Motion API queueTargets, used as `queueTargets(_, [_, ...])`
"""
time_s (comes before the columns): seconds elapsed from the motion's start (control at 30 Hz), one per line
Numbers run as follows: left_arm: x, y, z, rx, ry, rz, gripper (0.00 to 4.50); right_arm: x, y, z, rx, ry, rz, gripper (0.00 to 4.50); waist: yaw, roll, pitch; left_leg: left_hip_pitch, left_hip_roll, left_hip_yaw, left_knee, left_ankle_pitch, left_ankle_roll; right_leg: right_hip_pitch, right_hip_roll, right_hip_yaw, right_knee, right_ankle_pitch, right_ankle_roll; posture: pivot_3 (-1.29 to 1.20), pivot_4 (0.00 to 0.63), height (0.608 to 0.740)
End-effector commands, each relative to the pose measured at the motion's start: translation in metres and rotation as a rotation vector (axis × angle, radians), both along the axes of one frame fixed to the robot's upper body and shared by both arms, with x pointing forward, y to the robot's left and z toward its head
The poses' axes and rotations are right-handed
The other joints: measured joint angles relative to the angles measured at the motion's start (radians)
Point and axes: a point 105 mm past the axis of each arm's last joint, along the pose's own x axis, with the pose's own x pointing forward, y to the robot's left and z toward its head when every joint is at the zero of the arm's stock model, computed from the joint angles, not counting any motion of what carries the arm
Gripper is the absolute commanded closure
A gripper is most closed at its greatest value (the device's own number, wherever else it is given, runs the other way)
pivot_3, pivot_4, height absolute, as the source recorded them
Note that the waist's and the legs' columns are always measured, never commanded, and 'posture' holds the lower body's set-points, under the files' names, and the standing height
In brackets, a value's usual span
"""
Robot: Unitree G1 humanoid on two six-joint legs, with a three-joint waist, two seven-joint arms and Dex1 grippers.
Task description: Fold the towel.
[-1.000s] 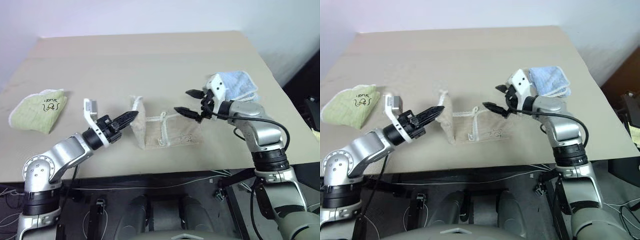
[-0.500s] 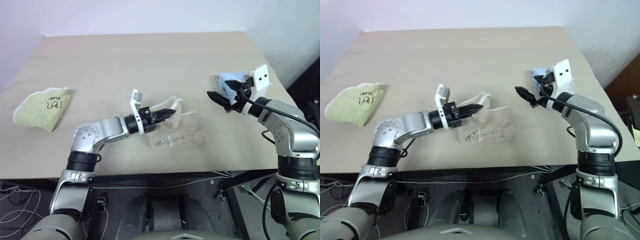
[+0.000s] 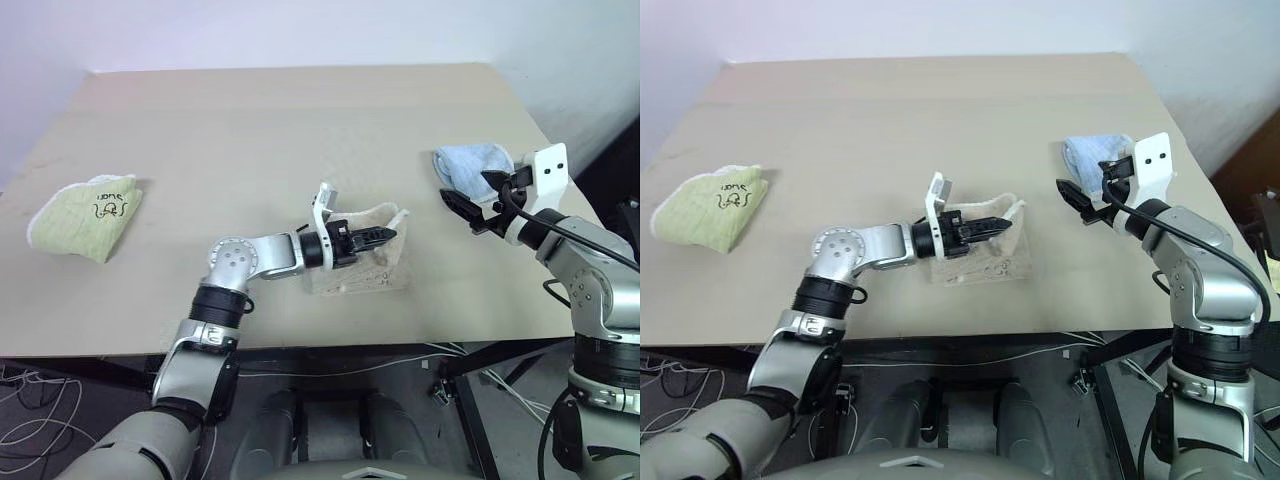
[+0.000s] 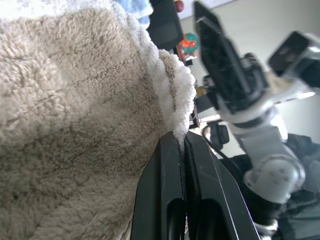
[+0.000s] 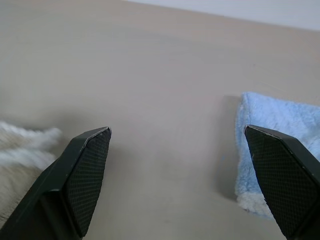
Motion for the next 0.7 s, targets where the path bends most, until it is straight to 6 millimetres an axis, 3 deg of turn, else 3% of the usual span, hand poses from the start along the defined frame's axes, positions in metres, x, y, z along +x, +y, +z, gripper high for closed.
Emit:
queueTargets(0.03, [0.007,0.003,0.005,-0.028,-0.038,0.052,4.49,-0.006,0.0,0.014,-0.022,-0.058,-0.001,0.0,0.001,0.0,0.0,0.0,0.0,0.0,0.0,0.0,0.0,0.0,0.0,0.0,0.0,0.0,0.0,0.0,0.15,0.74])
queueTargets(0.13, [0.0,0.005,0.011,-0.058,-0.086,0.039,3.88,-0.005,-0.001,0.012,-0.026,-0.052,-0.008,0.0,0.0,0.0,0.0,0.0,0.0,0.0,0.0,0.0,0.0,0.0,0.0,0.0,0.0,0.001,0.002,0.0,0.15,0.74])
queueTargets(0.23, [-0.008,0.01,0.014,-0.088,-0.09,0.02,2.89,-0.004,0.0,0.013,-0.03,-0.056,-0.006,0.0,0.0,0.0,0.0,0.0,0.0,0.0,0.0,0.0,0.0,0.0,0.0,0.0,0.0,0.001,0.003,0.0,0.15,0.74])
queueTargets(0.5, [-0.021,0.066,0.025,0.022,-0.295,0.054,0.19,0.002,0.009,0.018,0.016,-0.066,0.027,0.0,-0.008,0.0,0.0,0.0,0.001,0.0,0.0,0.0,0.0,0.0,0.0,0.0,0.001,0.001,0.003,0.0,0.15,0.74])
queueTargets(0.57, [-0.022,0.094,0.025,0.135,-0.401,0.073,0.05,0.003,0.019,0.023,0.094,-0.055,0.078,0.0,-0.024,0.001,0.0,0.0,0.001,0.0,-0.001,0.0,0.0,-0.001,0.0,0.0,0.001,0.001,0.002,0.0,0.15,0.74])
queueTargets(0.6, [-0.015,0.109,0.026,0.252,-0.535,0.121,0.05,0.003,0.029,0.023,0.122,-0.047,0.119,0.0,-0.024,0.001,0.0,0.001,0.001,0.0,-0.001,0.0,0.0,-0.001,0.001,0.0,0.001,0.0,0.001,0.0,0.15,0.74])
queueTargets(0.7, [-0.012,0.124,0.047,0.401,-0.92,0.132,0.05,-0.001,0.058,0.02,0.17,-0.022,0.236,0.0,-0.02,0.001,0.0,0.001,0.001,0.0,-0.002,0.0,-0.001,0.0,0.0,0.0,0.0,0.0,-0.001,0.0,0.15,0.74])
